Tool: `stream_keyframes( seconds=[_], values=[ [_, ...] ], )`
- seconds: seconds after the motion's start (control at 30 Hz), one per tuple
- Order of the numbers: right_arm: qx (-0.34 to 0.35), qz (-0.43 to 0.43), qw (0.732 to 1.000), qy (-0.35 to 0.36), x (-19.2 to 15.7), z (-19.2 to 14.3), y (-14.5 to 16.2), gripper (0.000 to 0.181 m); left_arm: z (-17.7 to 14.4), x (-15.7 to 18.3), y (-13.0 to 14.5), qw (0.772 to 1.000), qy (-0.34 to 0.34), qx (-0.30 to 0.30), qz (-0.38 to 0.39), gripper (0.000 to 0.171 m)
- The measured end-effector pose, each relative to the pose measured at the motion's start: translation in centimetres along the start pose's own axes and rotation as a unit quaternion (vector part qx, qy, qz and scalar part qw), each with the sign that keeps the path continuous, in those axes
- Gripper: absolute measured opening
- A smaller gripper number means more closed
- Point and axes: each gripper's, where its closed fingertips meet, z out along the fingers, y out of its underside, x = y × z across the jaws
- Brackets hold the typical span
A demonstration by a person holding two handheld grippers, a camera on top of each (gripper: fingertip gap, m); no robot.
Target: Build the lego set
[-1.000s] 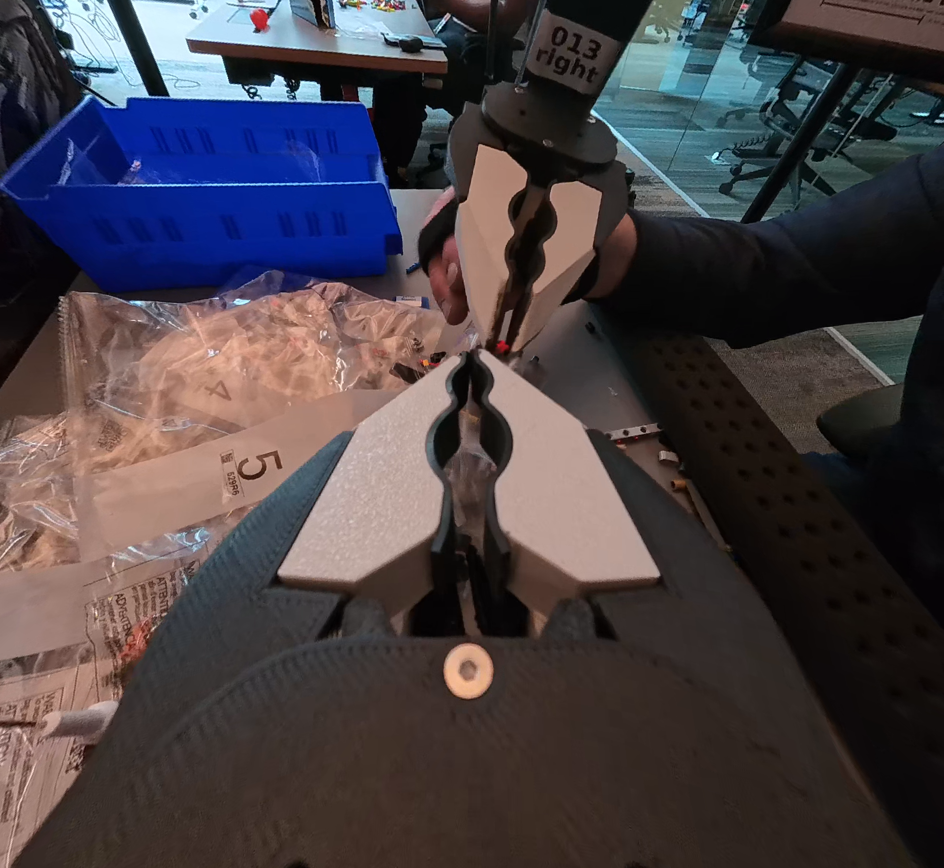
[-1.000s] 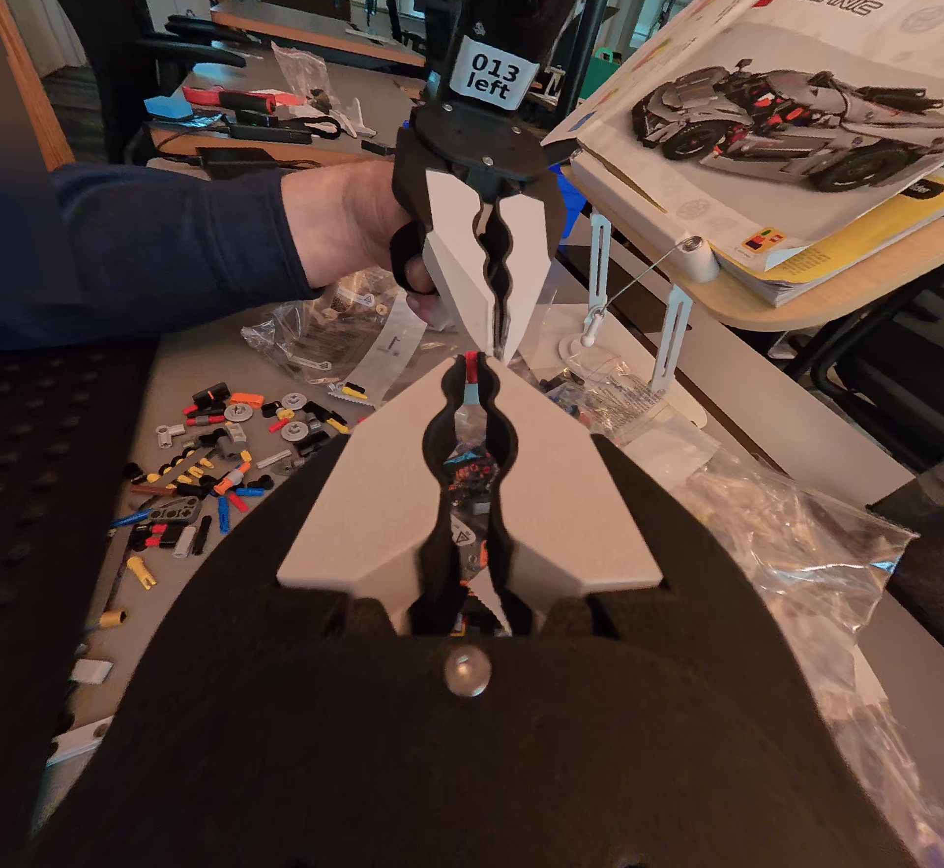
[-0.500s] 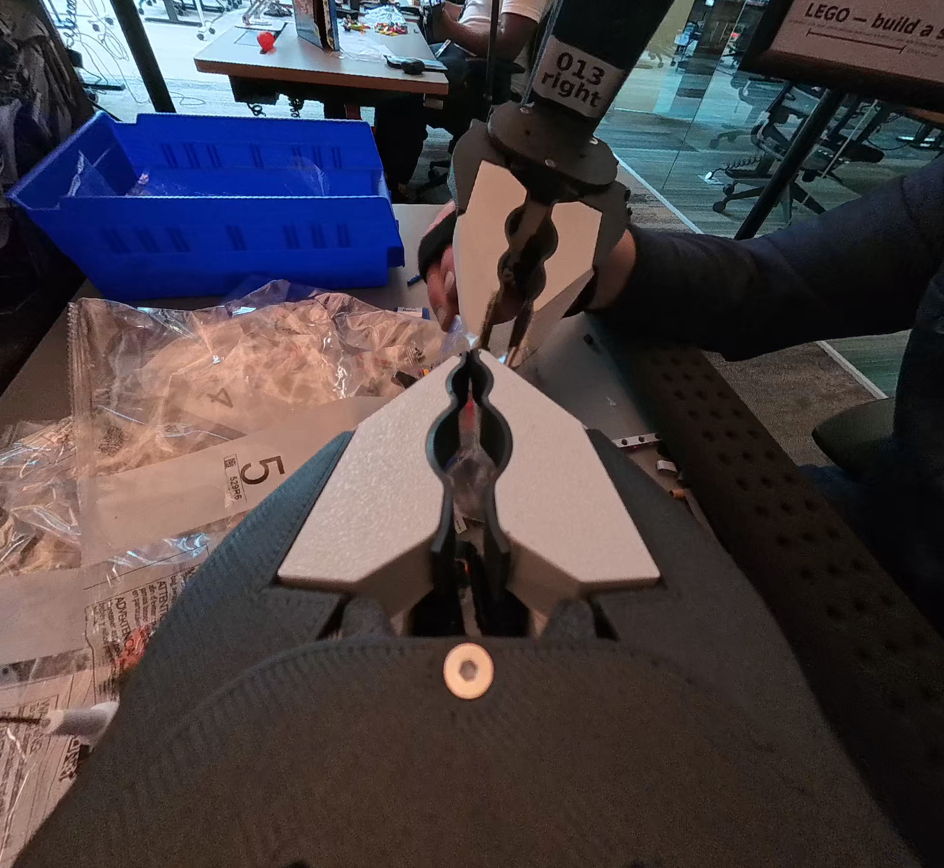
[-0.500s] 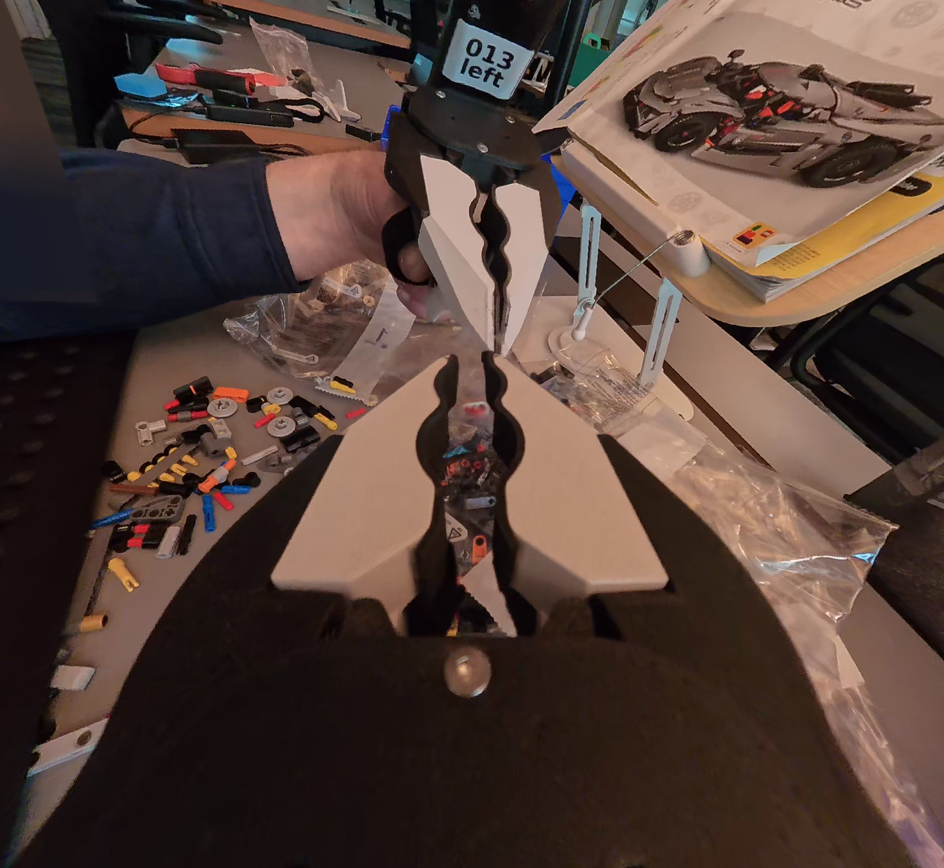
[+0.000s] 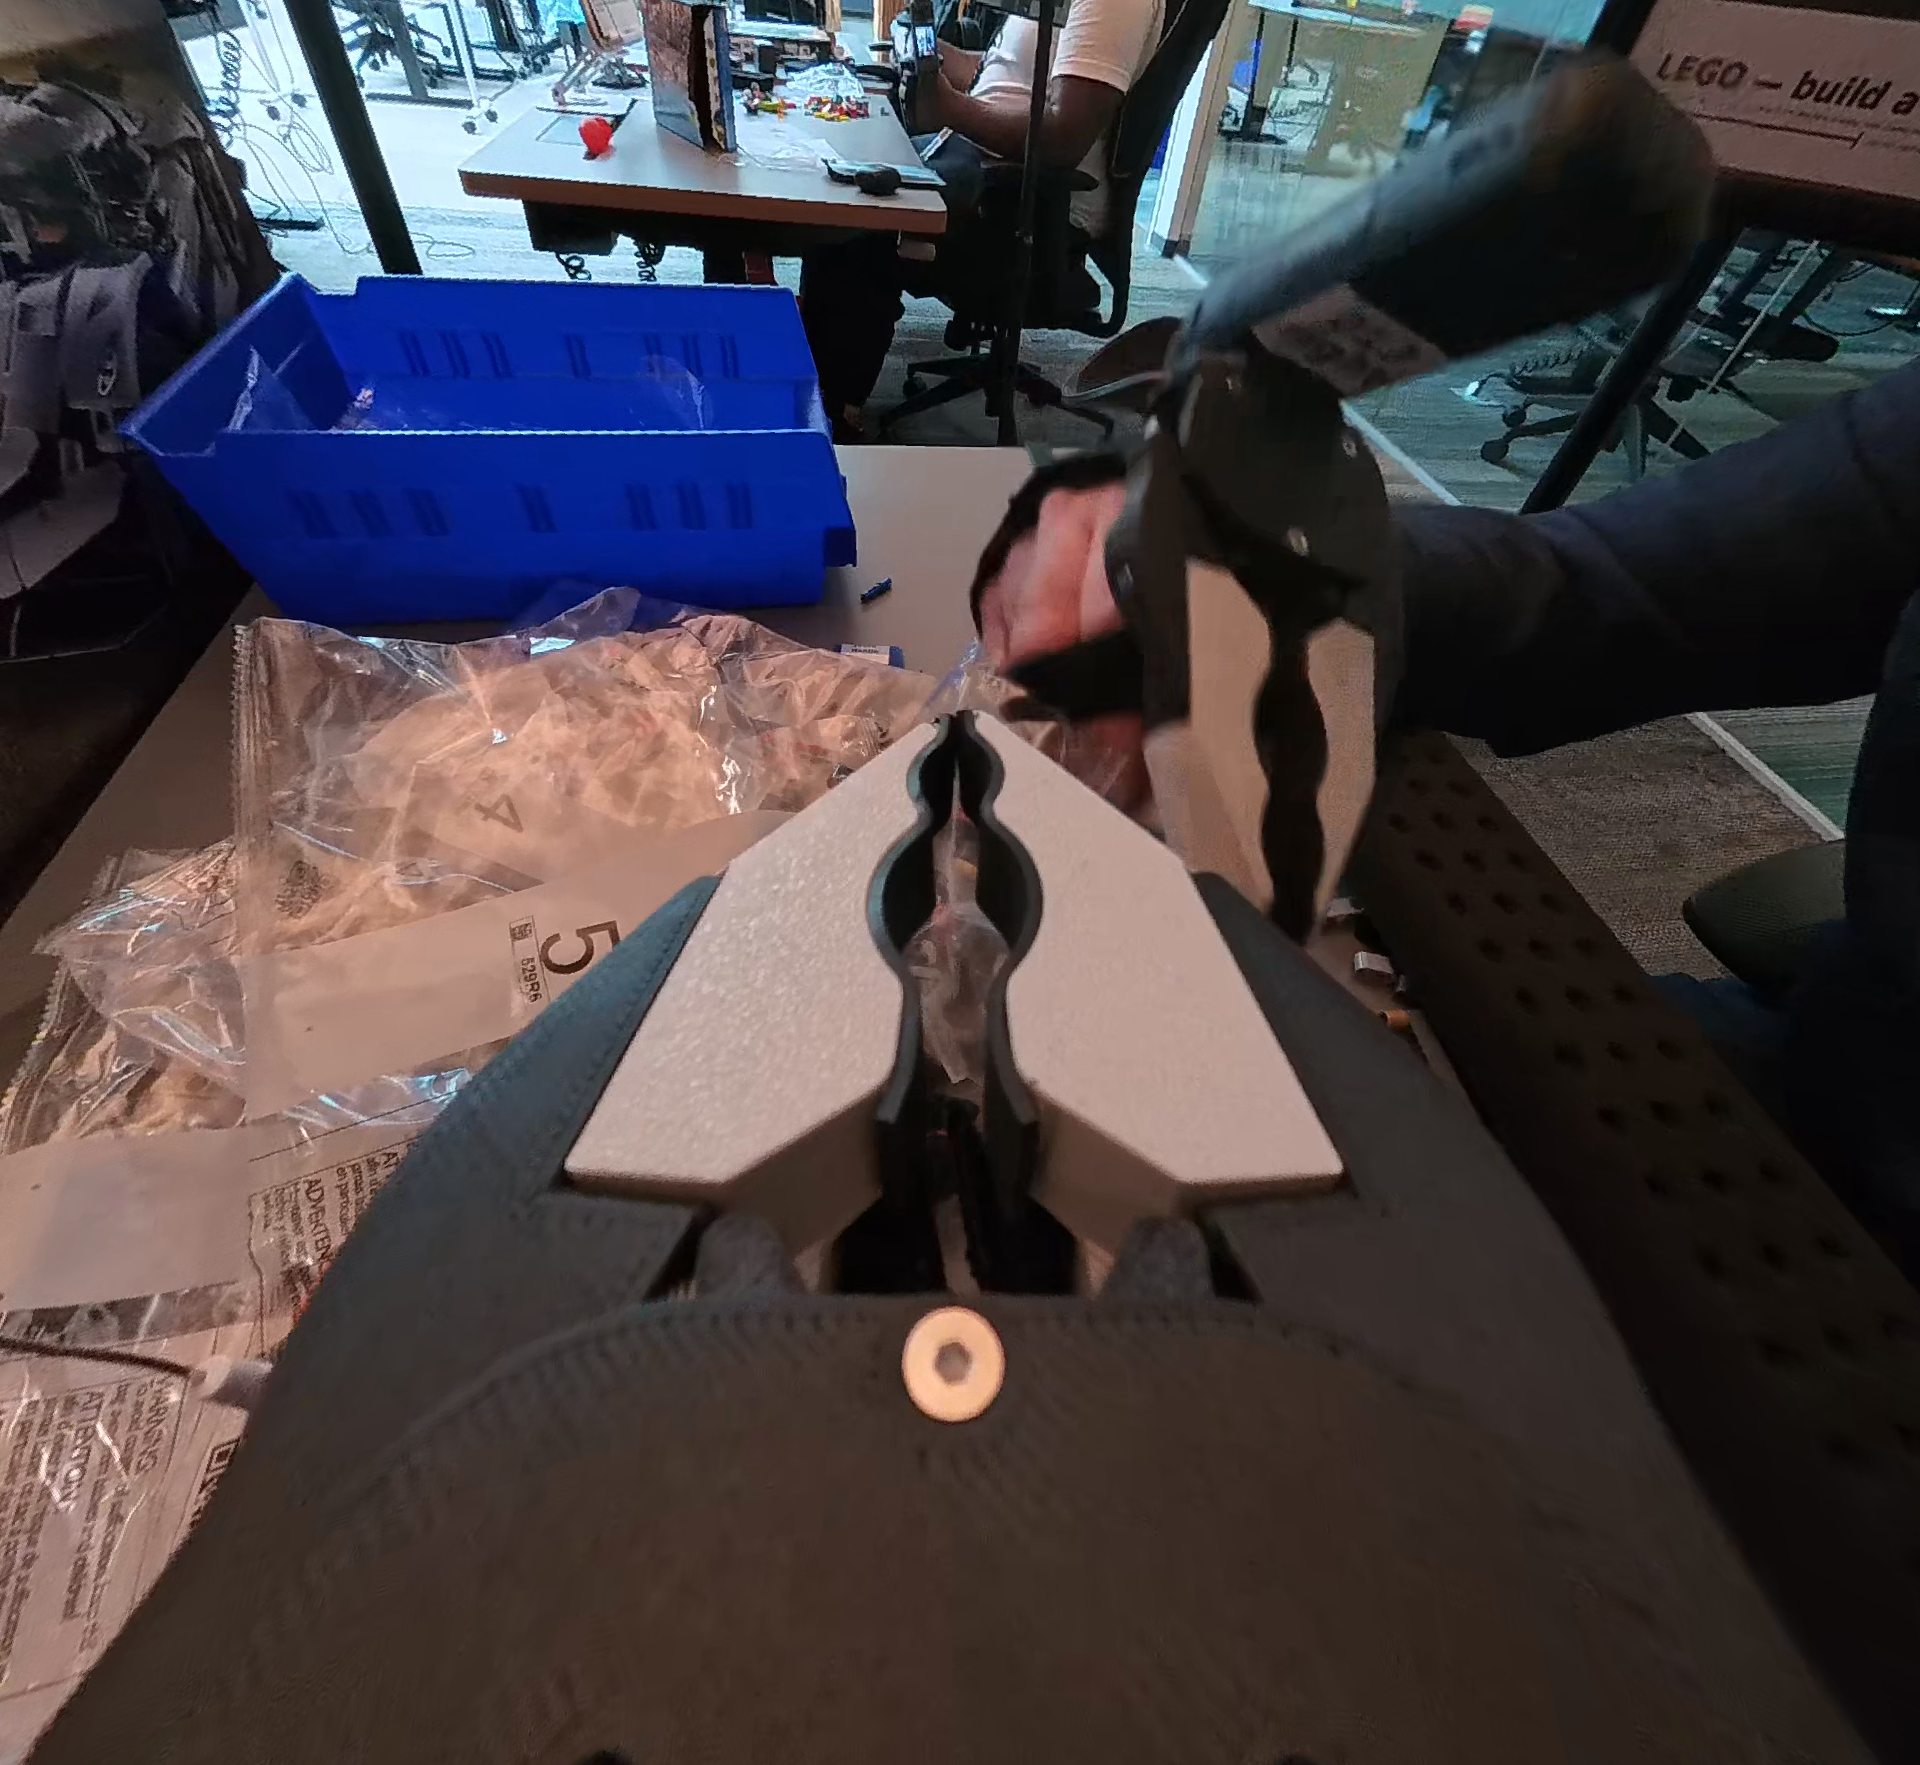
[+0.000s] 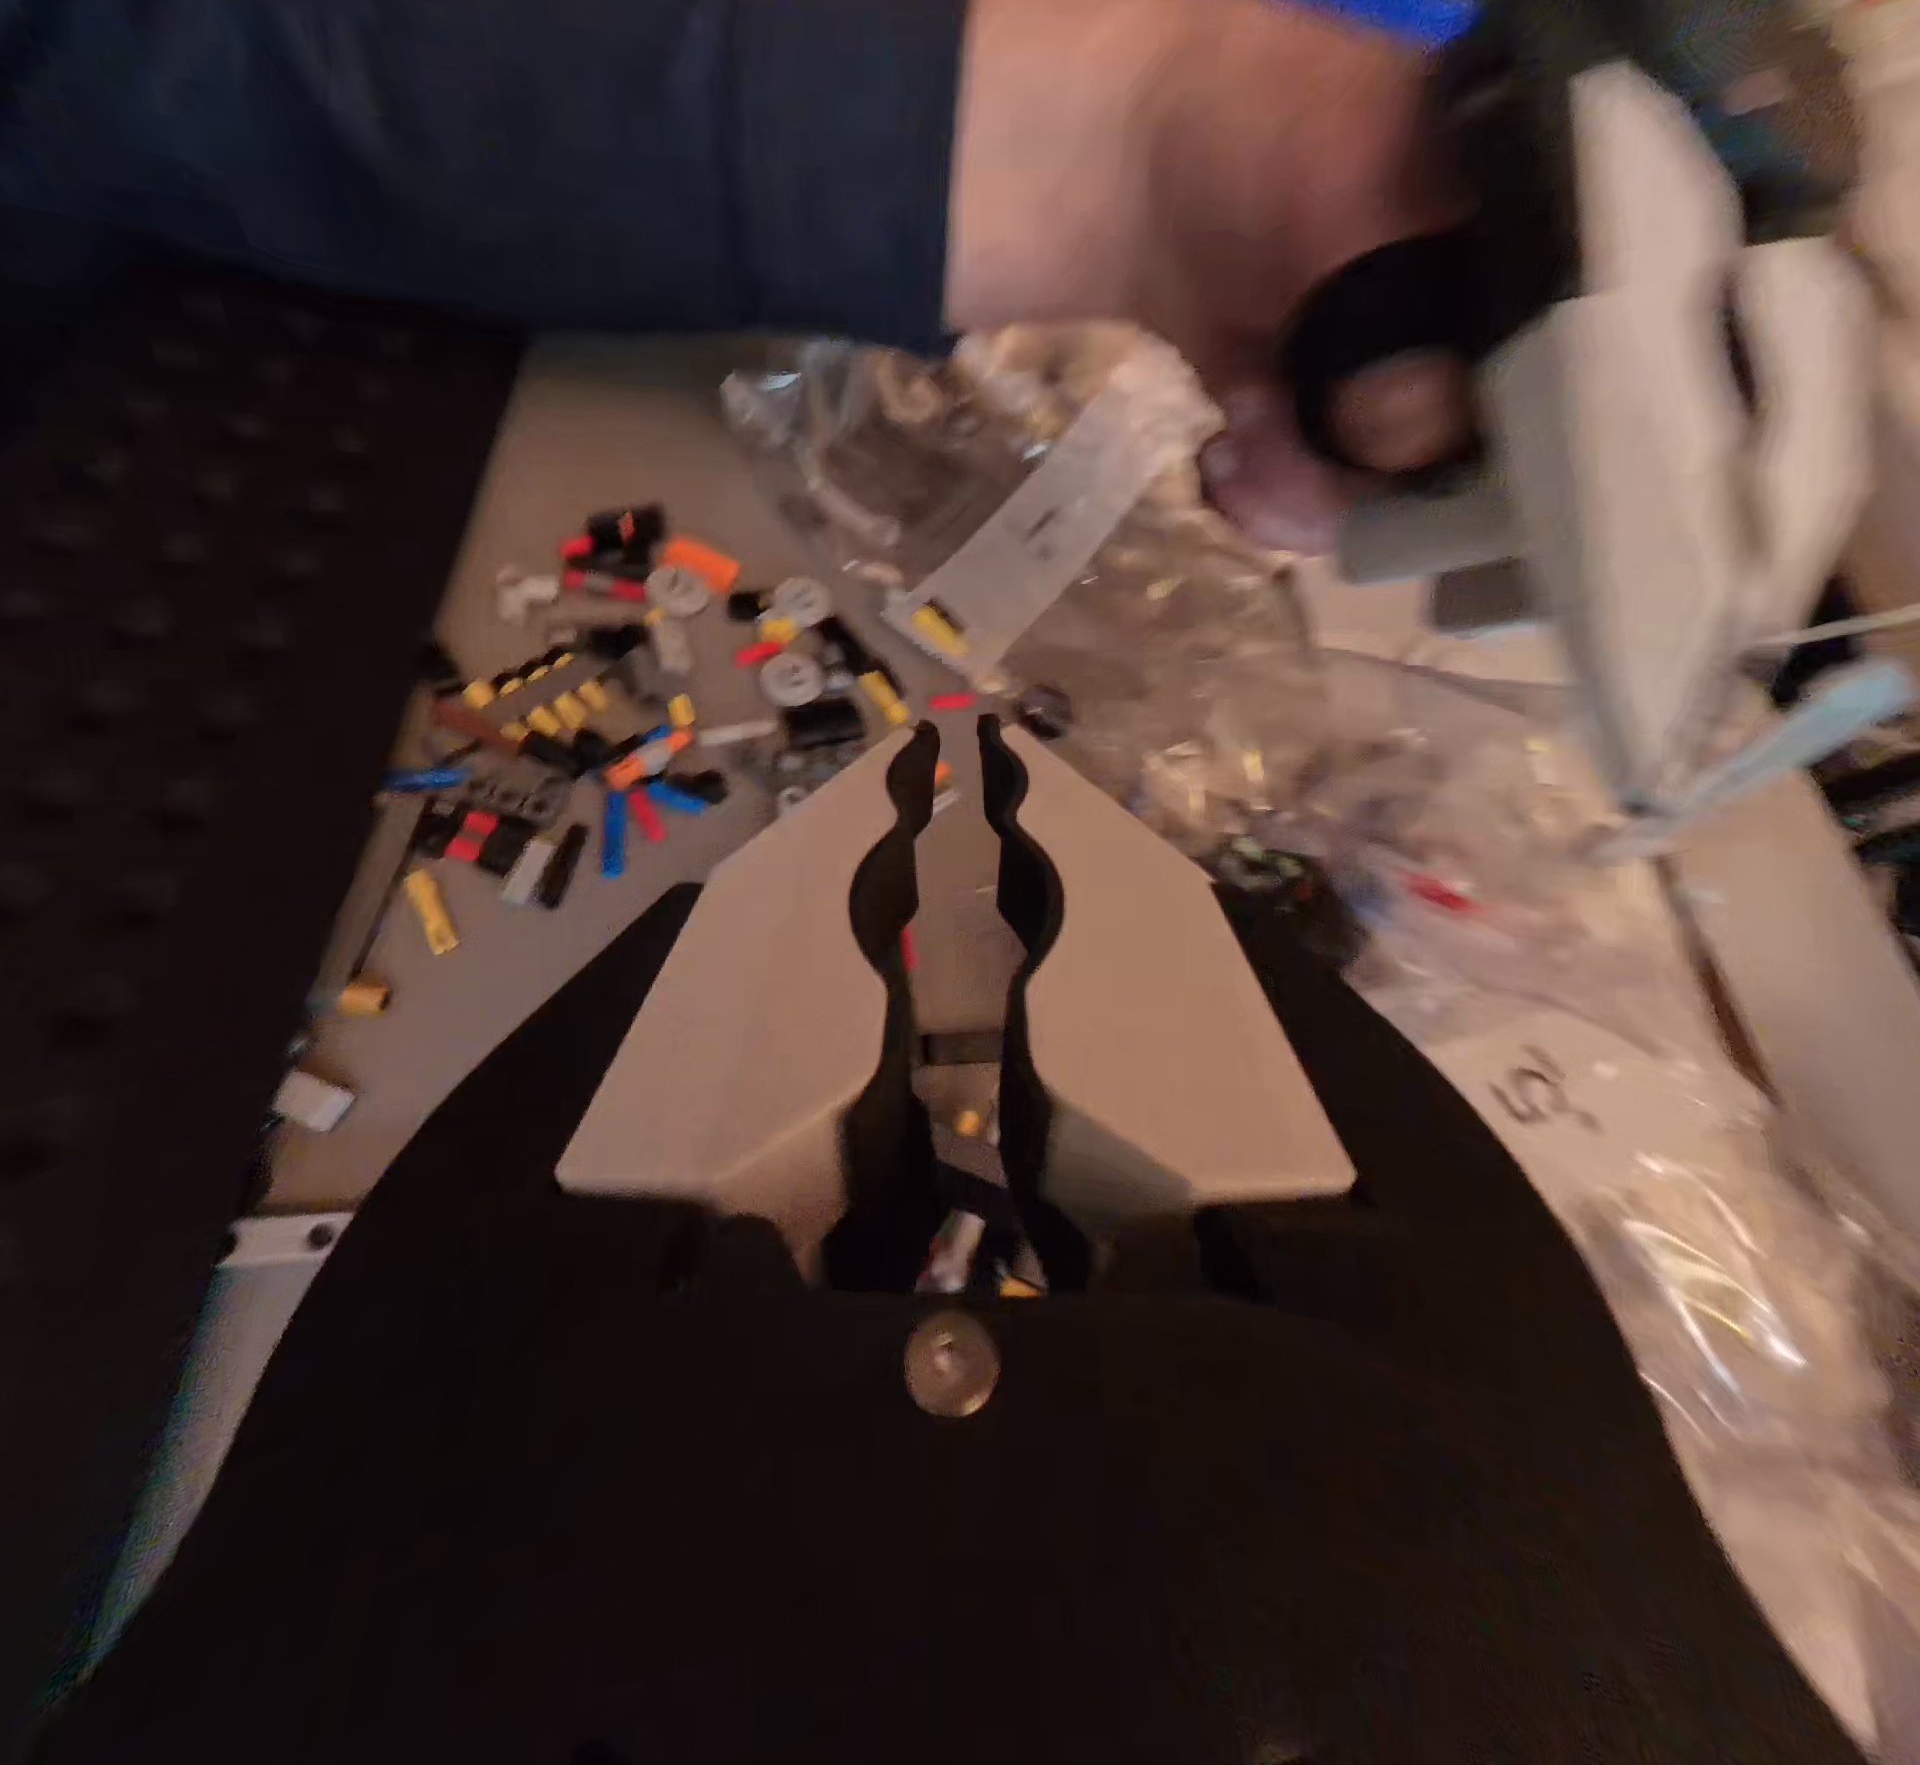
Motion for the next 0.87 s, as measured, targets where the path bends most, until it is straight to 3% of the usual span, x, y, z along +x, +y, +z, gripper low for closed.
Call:
stream_keyframes(
  seconds=[0.27,0.53,0.87],
  values=[
    [-0.086,-0.023,0.992,-0.092,-4.4,3.8,2.3,0.009,-0.1,0.0,0.0,1.000,-0.003,-0.001,0.002,0.000],
    [-0.102,-0.017,0.992,-0.069,-3.8,5.4,2.6,0.012,0.0,-0.1,-0.1,1.000,-0.005,-0.002,0.004,0.000],
    [-0.109,-0.016,0.981,-0.162,-7.4,5.2,2.7,0.008,0.2,-0.1,0.2,1.000,-0.005,-0.009,0.004,0.000]
  ],
)
